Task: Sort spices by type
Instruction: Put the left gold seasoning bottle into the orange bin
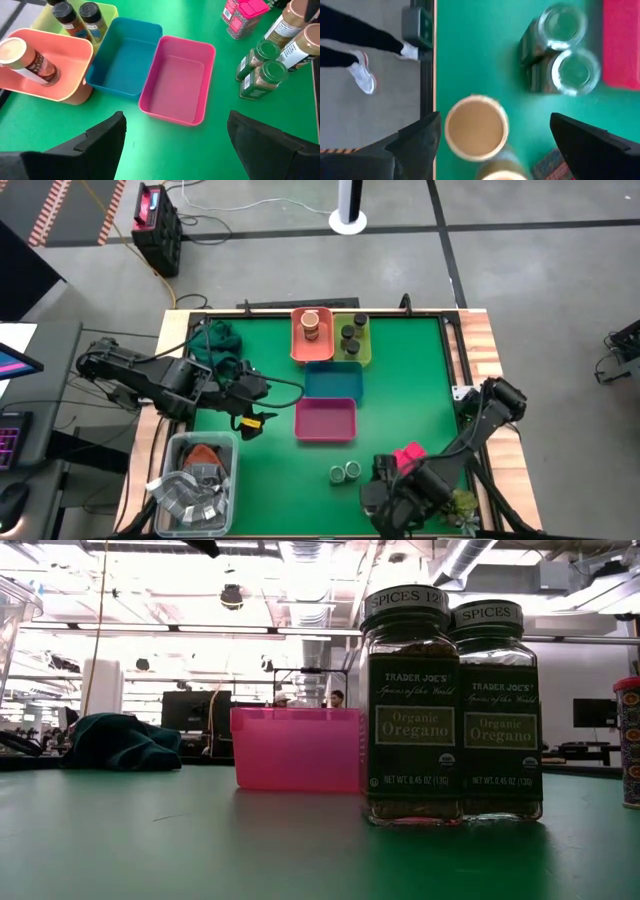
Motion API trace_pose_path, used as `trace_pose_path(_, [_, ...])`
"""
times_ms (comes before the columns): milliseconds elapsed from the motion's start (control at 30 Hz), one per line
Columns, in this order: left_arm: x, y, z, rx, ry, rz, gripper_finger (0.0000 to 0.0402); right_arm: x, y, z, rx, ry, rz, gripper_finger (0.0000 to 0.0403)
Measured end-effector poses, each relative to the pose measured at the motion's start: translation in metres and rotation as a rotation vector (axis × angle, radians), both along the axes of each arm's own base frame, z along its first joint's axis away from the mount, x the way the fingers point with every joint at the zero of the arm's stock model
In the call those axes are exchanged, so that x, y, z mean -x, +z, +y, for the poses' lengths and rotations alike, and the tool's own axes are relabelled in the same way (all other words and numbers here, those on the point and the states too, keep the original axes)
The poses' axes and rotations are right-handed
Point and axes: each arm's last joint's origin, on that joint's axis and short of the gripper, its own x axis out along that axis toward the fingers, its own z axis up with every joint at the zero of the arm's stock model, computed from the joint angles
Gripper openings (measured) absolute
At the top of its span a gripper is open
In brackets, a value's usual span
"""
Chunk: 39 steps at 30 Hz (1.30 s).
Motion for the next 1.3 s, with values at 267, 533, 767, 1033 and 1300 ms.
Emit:
trace_pose_path(267, [0.000, 0.000, -0.001, 0.027, -0.022, 0.010, 0.0329, -0.011, -0.012, 0.010, -0.032, 0.051, -0.001, 0.0400])
trace_pose_path(533, [0.002, -0.002, -0.001, 0.020, -0.025, 0.032, 0.0329, -0.011, -0.033, 0.021, 0.017, 0.073, 0.057, 0.0400])
trace_pose_path(767, [0.002, -0.003, 0.000, 0.009, -0.031, 0.046, 0.0329, -0.009, -0.050, 0.025, 0.054, 0.077, 0.102, 0.0400])
trace_pose_path(1033, [0.002, -0.003, 0.002, -0.007, -0.034, 0.053, 0.0329, -0.008, -0.051, 0.023, 0.066, 0.074, 0.114, 0.0386])
trace_pose_path(1300, [0.002, -0.003, 0.002, -0.011, -0.037, 0.054, 0.0329, -0.009, -0.054, 0.023, 0.060, 0.075, 0.109, 0.0316])
